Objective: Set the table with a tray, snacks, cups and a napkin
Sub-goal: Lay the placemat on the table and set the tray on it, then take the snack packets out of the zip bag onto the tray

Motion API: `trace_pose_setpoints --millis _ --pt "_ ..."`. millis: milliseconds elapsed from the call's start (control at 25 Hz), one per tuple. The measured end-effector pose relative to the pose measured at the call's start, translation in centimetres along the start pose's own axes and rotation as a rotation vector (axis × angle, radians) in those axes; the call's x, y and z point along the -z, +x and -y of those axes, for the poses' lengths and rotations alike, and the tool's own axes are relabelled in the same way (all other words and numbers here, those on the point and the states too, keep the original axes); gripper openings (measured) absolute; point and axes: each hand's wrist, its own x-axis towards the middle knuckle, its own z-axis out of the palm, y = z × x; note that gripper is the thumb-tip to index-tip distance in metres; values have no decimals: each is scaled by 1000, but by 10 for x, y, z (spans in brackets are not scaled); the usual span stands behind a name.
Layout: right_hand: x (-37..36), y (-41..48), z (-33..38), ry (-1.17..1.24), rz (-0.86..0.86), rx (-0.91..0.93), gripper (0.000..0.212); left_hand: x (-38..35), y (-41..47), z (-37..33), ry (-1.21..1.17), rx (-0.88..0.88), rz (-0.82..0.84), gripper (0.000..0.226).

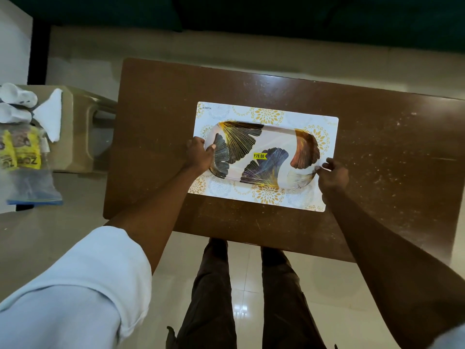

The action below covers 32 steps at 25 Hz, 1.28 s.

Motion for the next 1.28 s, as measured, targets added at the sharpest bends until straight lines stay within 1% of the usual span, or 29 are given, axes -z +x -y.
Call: trace_pose_setpoints --millis 80,200,280,360,480,560,680,760,840,1000,1120,1200,1280 --pt "12 -2 6 -69 5 36 53 8 -9 1 -7 5 10 50" --pt "26 -17 21 -158 20 100 50 30 -35 7 -57 -10 38 50" --pt "37 -34 37 -187 21 152 48 51 -57 12 -62 -42 60 48" --pt "49 -55 59 -215 65 227 49 81 -83 8 -85 -45 60 48" --pt "69 -102 116 -187 169 330 50 145 -135 -23 -197 3 -55 52" --pt "79 -145 157 -164 237 431 49 188 -176 -45 -271 -28 -140 50" --pt "81 -202 214 -278 324 617 52 249 -232 -72 -142 -84 -194 52" --pt "75 -248 259 -358 419 733 57 298 -264 -79 -101 -98 -232 56" --pt "66 -298 317 -442 474 921 62 356 -289 -82 -80 -111 -322 57" --pt "47 -413 423 -406 497 1215 76 470 -342 -50 -43 -94 -574 58" --pt "24 -515 493 -363 465 1436 78 559 -383 12 2 -47 -729 59" --pt "2 -580 522 -301 457 1540 78 608 -407 61 8 -14 -806 60" --pt "-24 -635 539 -261 485 1608 79 648 -426 110 -10 24 -856 62"
